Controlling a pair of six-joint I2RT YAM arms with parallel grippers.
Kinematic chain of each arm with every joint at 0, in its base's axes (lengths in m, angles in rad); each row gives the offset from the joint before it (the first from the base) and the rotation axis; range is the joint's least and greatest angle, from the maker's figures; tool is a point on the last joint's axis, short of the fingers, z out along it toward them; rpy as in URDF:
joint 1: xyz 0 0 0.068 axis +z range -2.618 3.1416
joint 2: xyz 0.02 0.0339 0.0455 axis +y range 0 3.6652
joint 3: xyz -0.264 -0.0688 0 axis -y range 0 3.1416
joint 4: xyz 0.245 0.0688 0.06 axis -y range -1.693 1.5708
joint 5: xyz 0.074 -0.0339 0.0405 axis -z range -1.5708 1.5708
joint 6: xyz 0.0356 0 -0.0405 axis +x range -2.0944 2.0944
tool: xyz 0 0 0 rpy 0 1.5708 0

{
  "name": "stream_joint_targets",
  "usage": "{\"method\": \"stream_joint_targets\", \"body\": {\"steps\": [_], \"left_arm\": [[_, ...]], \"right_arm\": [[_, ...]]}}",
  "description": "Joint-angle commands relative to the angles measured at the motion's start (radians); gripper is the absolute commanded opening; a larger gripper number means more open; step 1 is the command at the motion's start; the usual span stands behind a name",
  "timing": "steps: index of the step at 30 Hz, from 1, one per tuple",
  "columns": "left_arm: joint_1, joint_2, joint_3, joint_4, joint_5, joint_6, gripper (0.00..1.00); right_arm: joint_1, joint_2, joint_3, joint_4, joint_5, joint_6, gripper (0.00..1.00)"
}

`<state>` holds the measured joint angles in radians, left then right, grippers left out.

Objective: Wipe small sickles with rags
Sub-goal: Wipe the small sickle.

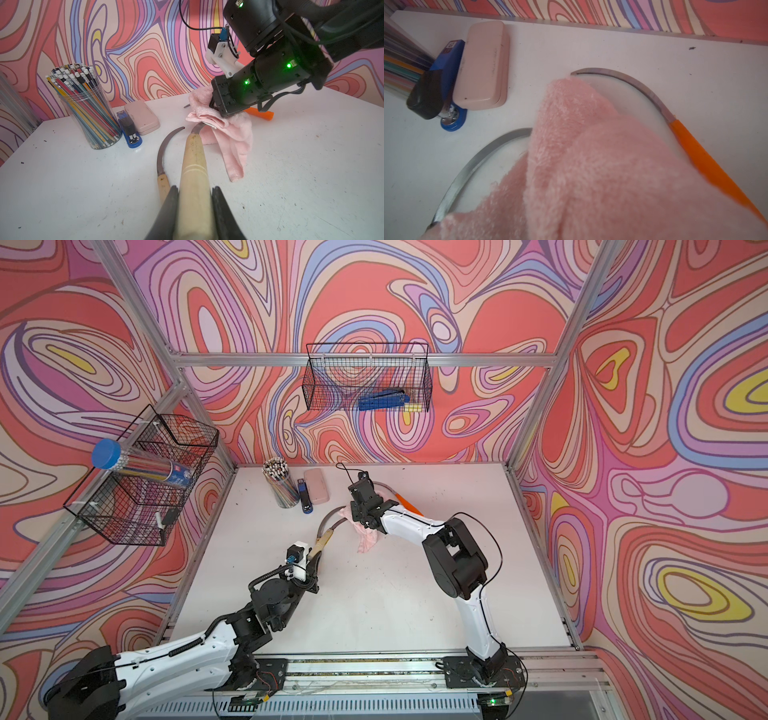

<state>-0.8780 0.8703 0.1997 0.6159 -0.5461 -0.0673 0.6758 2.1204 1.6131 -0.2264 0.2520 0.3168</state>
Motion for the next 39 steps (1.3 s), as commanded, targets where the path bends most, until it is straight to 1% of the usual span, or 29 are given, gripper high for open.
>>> {"method": "stream_joint_targets", "body": {"steps": [1,5,8,12,15,16,18,23,26,30,36,39], "left_arm": [[-0.003,-0.011,0.000,0.044,-0.010,-0.009,0.00],[-0.003,-0.008,-0.002,0.047,-0.012,-0.008,0.00],[-0.003,-0.005,-0.001,0.048,-0.012,-0.008,0.00],[-0.004,-0.001,-0.001,0.053,-0.012,-0.008,0.00],[-0.002,-0.002,-0.001,0.052,-0.012,-0.008,0.00],[-0.004,-0.004,-0.001,0.050,-0.012,-0.008,0.00],[-0.002,-0.004,-0.001,0.050,-0.014,-0.010,0.00],[-0.002,-0.007,0.000,0.048,-0.014,-0.009,0.00],[-0.002,-0.010,-0.003,0.048,-0.014,-0.009,0.00],[-0.002,-0.011,-0.002,0.050,-0.013,-0.009,0.00],[-0.002,-0.021,-0.007,0.051,-0.018,-0.008,0.00],[-0.003,-0.028,-0.008,0.045,-0.017,-0.009,0.00]], "right_arm": [[0.079,-0.004,0.040,-0.006,-0.043,-0.023,0.00],[0.161,-0.025,0.058,-0.007,-0.067,-0.031,0.00],[0.209,-0.065,0.034,0.013,-0.080,-0.033,0.00],[0.219,-0.108,-0.014,0.043,-0.130,-0.013,0.00],[0.217,-0.116,-0.034,0.043,-0.072,-0.012,0.00],[0.212,-0.109,-0.033,0.037,-0.057,-0.012,0.00],[0.187,-0.093,-0.032,0.033,-0.070,-0.003,0.00],[0.079,-0.033,-0.026,0.034,-0.091,0.024,0.00],[0.015,0.016,-0.013,0.026,-0.081,0.037,0.00],[-0.034,0.065,0.009,0.010,-0.077,0.041,0.00],[-0.039,0.087,0.046,-0.026,0.020,0.024,0.00],[-0.040,0.103,0.076,-0.064,0.126,0.016,0.00]]}}
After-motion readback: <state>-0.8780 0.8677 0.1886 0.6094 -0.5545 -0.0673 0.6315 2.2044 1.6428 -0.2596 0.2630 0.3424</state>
